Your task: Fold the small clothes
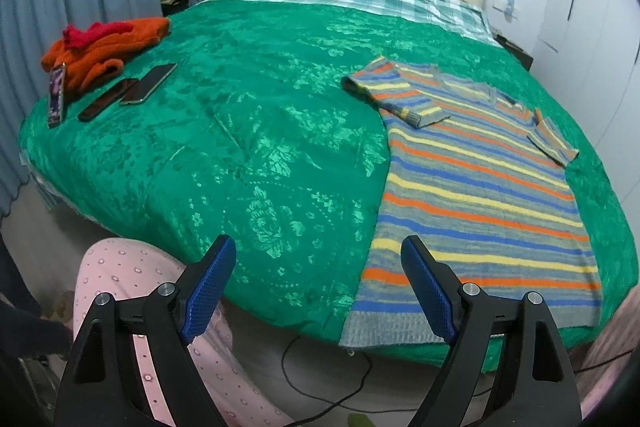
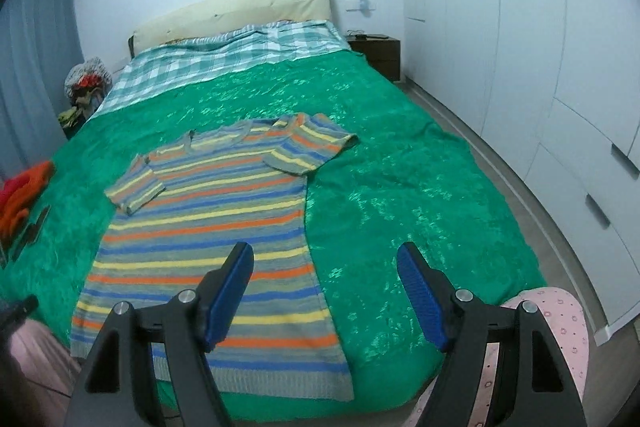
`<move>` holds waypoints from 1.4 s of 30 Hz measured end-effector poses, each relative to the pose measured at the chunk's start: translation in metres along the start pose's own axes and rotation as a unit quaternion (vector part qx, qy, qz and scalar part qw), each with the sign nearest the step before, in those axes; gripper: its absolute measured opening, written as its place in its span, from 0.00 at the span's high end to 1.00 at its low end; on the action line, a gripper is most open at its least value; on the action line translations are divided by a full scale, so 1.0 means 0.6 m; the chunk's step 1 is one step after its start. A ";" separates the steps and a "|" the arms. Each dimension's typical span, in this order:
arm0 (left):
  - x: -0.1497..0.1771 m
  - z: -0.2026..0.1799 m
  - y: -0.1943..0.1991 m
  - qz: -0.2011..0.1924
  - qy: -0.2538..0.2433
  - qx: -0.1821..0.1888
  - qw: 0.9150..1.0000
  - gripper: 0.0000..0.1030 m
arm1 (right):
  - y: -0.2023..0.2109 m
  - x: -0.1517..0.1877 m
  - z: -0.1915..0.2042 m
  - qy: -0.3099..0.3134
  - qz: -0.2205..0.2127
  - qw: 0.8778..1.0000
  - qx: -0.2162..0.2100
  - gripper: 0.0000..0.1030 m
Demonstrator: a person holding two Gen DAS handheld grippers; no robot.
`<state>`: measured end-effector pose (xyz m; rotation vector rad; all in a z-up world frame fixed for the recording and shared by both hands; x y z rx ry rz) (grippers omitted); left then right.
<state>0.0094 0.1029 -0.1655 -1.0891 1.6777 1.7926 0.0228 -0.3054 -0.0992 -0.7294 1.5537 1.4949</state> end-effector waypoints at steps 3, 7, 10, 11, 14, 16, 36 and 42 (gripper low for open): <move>-0.001 -0.005 0.002 -0.004 -0.005 0.002 1.000 0.16 | -0.002 0.004 0.005 0.004 0.002 1.000 -0.005 0.29; -0.003 -0.012 0.003 -0.009 -0.013 0.002 1.000 0.16 | -0.001 0.008 0.009 0.008 0.001 1.000 -0.009 0.29; -0.004 -0.014 0.004 -0.012 -0.016 0.002 1.000 0.16 | 0.001 0.007 0.010 0.011 -0.001 1.000 -0.012 0.29; -0.004 -0.014 0.005 -0.013 -0.017 0.002 1.000 0.16 | 0.001 0.007 0.011 0.012 -0.001 1.000 -0.014 0.29; -0.005 -0.013 0.006 -0.016 -0.016 0.001 1.000 0.16 | 0.003 0.008 0.016 0.018 -0.002 1.000 -0.017 0.29; -0.005 -0.013 0.006 -0.015 -0.016 0.000 1.000 0.16 | 0.003 0.009 0.020 0.022 -0.001 1.000 -0.018 0.29; -0.004 -0.011 0.004 -0.012 -0.019 -0.001 1.000 0.16 | 0.003 0.024 0.053 0.045 0.006 0.998 -0.040 0.29; -0.003 -0.011 0.002 -0.009 -0.016 -0.001 1.000 0.16 | 0.002 0.028 0.061 0.054 0.007 0.997 -0.046 0.29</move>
Point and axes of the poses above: each gripper's, at about its wrist camera, not at the fingertips, and y roughly against the way its jaws point, z to its left, x to its underside, the point moved 8 cm from there along -y, roughly the way its jaws point, and after that the axes turned 10 degrees about -z, right-handed, at the moved point
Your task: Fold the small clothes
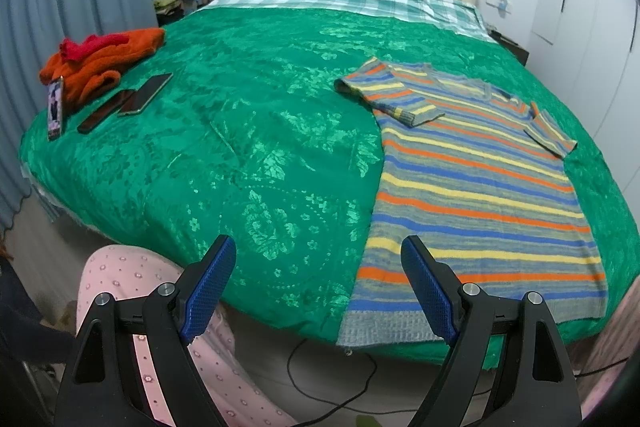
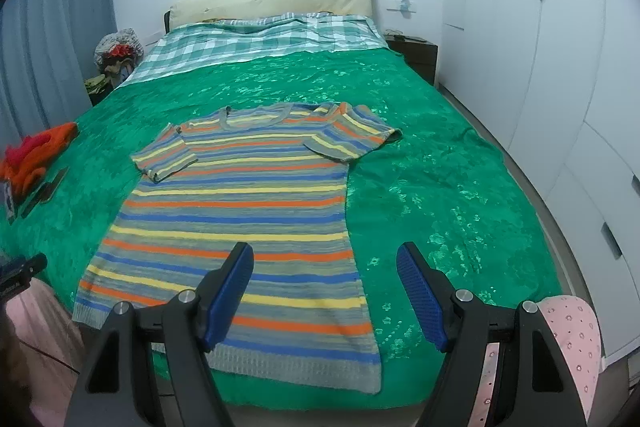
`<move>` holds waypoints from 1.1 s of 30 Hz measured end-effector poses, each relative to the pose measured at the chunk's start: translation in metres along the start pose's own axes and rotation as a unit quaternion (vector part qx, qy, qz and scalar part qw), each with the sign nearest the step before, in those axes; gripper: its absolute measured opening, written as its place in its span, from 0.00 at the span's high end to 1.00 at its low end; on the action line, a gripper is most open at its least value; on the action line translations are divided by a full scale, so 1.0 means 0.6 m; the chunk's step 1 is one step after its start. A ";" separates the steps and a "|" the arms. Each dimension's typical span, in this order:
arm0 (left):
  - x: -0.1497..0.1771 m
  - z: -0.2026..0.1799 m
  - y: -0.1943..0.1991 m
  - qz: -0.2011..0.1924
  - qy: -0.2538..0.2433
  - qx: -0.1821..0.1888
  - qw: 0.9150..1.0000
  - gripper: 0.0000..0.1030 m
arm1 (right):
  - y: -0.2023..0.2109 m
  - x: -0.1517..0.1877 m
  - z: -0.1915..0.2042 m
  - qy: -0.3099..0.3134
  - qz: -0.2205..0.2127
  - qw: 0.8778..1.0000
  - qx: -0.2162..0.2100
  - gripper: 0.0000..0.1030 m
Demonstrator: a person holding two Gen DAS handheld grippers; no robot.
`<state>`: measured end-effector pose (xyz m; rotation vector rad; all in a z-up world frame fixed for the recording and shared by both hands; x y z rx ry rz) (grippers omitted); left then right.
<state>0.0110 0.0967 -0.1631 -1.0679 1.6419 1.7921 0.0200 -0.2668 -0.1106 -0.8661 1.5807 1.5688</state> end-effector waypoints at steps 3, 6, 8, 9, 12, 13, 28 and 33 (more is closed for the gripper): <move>0.000 0.000 0.000 0.000 0.000 0.000 1.000 0.16 | -0.001 0.002 0.001 0.000 0.004 1.000 -0.001 0.29; 0.000 -0.001 0.000 0.000 -0.003 0.000 1.000 0.16 | -0.001 0.002 0.002 -0.001 0.002 1.000 -0.001 0.29; 0.001 -0.003 0.000 0.000 -0.006 0.001 1.000 0.16 | 0.000 0.003 0.002 -0.001 0.000 1.000 -0.001 0.29; 0.001 -0.004 0.000 0.000 -0.007 0.001 1.000 0.16 | 0.000 0.003 0.002 -0.001 0.001 1.000 -0.001 0.29; 0.002 -0.005 -0.002 0.001 -0.009 0.001 1.000 0.16 | 0.001 0.003 0.002 -0.001 0.002 1.000 -0.002 0.29; 0.003 -0.006 -0.002 0.002 -0.009 0.001 1.000 0.16 | 0.000 0.003 0.002 -0.001 0.001 1.000 -0.001 0.29; 0.028 -0.021 -0.026 0.046 -0.034 0.010 0.998 0.10 | 0.011 0.009 -0.007 -0.022 -0.001 1.000 0.006 0.28; -0.026 -0.054 -0.031 0.028 -0.064 0.047 0.996 0.10 | 0.006 0.011 -0.015 -0.031 0.007 0.999 0.006 0.28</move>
Point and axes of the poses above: each gripper's, at about its wrist camera, not at the fingertips, and y roughly against the way its jaws point, z to its left, x to its underside, the point moved 8 cm from there along -y, roughly the way its jaws point, and after that the axes turned 10 degrees about -z, right-handed, at the moved point
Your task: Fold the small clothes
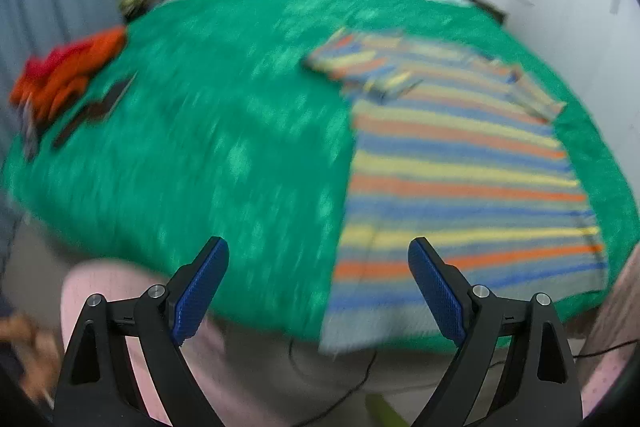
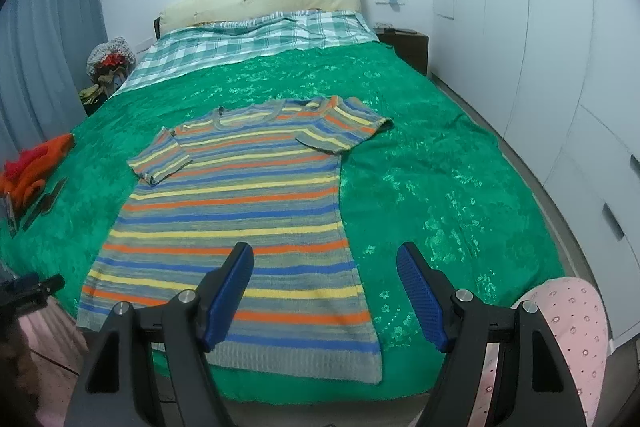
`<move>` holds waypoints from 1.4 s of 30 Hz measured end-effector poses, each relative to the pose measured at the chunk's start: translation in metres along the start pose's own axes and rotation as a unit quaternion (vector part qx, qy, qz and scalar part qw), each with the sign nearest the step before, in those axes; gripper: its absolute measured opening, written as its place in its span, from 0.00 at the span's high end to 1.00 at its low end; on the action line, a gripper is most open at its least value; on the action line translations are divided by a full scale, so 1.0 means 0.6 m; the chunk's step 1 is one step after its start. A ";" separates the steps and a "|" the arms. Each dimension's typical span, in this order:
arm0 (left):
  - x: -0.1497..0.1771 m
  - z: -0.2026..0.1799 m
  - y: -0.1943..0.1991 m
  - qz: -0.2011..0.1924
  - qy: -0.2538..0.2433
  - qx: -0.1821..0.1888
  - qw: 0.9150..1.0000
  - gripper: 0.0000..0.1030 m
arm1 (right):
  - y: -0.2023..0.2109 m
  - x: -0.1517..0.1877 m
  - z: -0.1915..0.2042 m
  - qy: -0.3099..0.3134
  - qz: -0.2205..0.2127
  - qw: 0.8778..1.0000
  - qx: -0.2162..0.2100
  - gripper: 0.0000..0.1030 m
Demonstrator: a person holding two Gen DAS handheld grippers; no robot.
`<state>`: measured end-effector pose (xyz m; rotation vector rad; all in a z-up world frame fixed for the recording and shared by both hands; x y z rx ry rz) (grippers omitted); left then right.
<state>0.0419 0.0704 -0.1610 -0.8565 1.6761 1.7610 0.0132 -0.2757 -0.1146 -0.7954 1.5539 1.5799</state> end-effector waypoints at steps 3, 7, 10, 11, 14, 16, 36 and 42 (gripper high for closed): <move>-0.101 -0.040 -0.010 -0.053 -0.049 0.039 0.997 0.08 | -0.006 -0.002 -0.012 -0.011 0.003 1.000 0.002 0.28; -0.209 -0.147 -0.087 -0.087 -0.183 0.101 0.974 0.01 | -0.024 0.015 -0.024 -0.032 0.030 0.999 0.001 0.28; -0.216 -0.203 -0.197 -0.029 -0.237 0.116 0.964 0.01 | -0.027 0.019 -0.028 -0.041 0.032 0.999 0.000 0.28; -0.203 -0.216 -0.262 0.021 -0.237 0.119 0.964 0.01 | -0.026 0.018 -0.030 -0.045 0.030 0.999 0.000 0.28; -0.162 -0.206 -0.385 0.099 -0.237 0.073 0.964 0.03 | -0.022 0.019 -0.037 -0.051 0.029 0.998 0.006 0.28; -0.147 -0.185 -0.422 0.115 -0.222 0.053 0.967 0.18 | -0.019 0.020 -0.045 -0.055 0.030 0.998 0.011 0.28; -0.207 0.354 -0.397 0.089 0.293 -0.084 0.948 0.99 | -0.046 0.036 -0.011 -0.024 0.051 0.998 -0.019 0.27; -0.186 0.352 -0.365 0.075 0.316 -0.032 0.945 0.98 | -0.045 0.039 -0.003 -0.013 0.054 0.998 -0.018 0.27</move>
Point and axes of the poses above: each gripper's, at about its wrist camera, not at the fingertips, and y roughly against the way its jaws point, z to its left, x to its underside, the point moved 8 cm from there along -y, roughly the way its jaws point, and after that the axes turned 10 degrees about -z, right-handed, at the moved point
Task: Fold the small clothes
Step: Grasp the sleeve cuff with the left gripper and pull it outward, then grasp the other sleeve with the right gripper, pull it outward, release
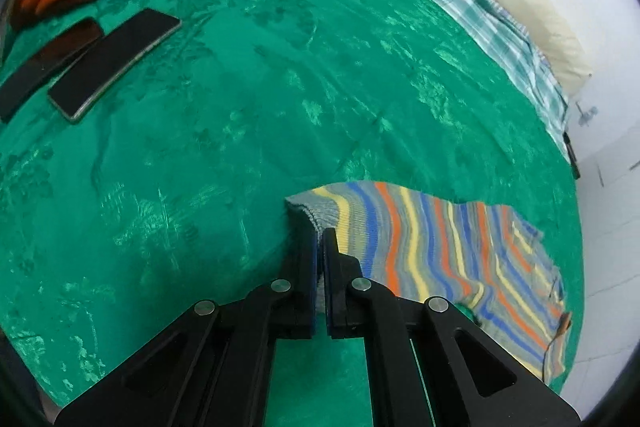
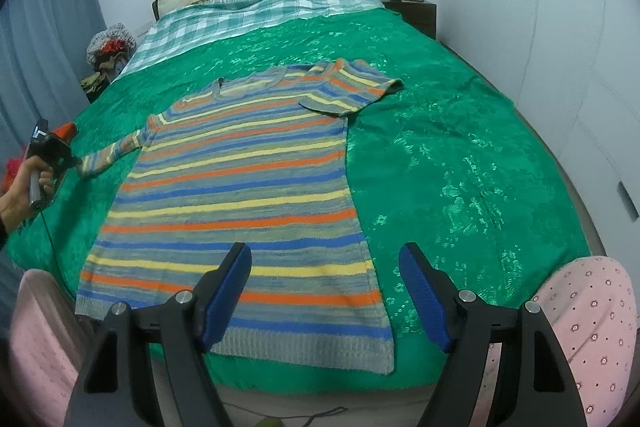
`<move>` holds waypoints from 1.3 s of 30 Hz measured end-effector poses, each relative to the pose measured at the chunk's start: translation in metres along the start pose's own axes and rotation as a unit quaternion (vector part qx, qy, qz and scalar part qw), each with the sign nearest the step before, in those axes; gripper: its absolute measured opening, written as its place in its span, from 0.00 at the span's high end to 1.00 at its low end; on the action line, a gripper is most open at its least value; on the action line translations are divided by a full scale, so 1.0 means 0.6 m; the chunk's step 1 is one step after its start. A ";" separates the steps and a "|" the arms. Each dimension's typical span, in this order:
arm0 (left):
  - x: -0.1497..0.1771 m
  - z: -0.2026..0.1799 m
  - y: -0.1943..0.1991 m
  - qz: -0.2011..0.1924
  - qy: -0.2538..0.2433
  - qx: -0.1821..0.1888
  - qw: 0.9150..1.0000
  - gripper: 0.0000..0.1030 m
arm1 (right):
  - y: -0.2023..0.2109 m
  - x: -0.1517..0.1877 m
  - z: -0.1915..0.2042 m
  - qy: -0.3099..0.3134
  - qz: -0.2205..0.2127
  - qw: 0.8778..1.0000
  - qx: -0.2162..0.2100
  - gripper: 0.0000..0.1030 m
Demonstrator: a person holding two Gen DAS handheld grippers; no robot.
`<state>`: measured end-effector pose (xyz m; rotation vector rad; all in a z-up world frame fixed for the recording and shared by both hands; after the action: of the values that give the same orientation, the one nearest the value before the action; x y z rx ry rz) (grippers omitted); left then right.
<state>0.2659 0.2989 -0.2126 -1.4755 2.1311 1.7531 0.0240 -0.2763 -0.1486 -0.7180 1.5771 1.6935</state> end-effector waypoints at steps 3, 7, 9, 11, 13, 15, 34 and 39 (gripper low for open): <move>0.015 -0.006 -0.012 0.019 -0.017 0.014 1.000 0.74 | -0.002 0.001 0.007 0.008 0.002 1.000 -0.002 0.27; 0.027 -0.006 -0.017 -0.007 -0.013 0.012 1.000 0.14 | -0.012 0.009 0.018 0.019 0.015 1.000 -0.008 0.27; 0.043 -0.003 -0.036 0.018 -0.004 0.010 1.000 0.62 | -0.015 0.012 0.024 0.028 0.020 0.999 -0.009 0.27; 0.059 -0.003 -0.053 0.048 -0.006 0.001 0.999 0.99 | -0.019 0.015 0.032 0.037 0.025 0.999 -0.010 0.27; 0.054 -0.014 -0.023 0.002 -0.064 -0.043 0.997 1.00 | -0.022 0.017 0.037 0.043 0.027 0.999 -0.011 0.27; 0.055 -0.003 -0.011 -0.014 -0.085 -0.084 0.993 1.00 | -0.022 0.017 0.039 0.046 0.026 0.999 -0.013 0.27; 0.144 -0.017 0.142 -0.053 -0.140 -0.078 0.986 0.25 | -0.197 -0.198 -0.042 0.297 0.049 0.954 -0.006 0.15; 0.210 -0.022 0.175 -0.033 -0.116 -0.051 0.991 0.25 | -0.391 -0.184 0.032 0.354 0.112 0.927 -0.058 0.16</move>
<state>0.1346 0.2008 -0.1955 -1.2722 1.8851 1.9285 0.2790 -0.2686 -0.2005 -1.3688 2.1150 1.8075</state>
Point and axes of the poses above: each gripper's, at about its wrist camera, not at the fingertips, and y roughly against the way its jaws point, z to its left, x to its underside, the point moved 8 cm from there along -y, roughly the way its jaws point, and after that the axes turned 10 degrees about -z, right-handed, at the moved point
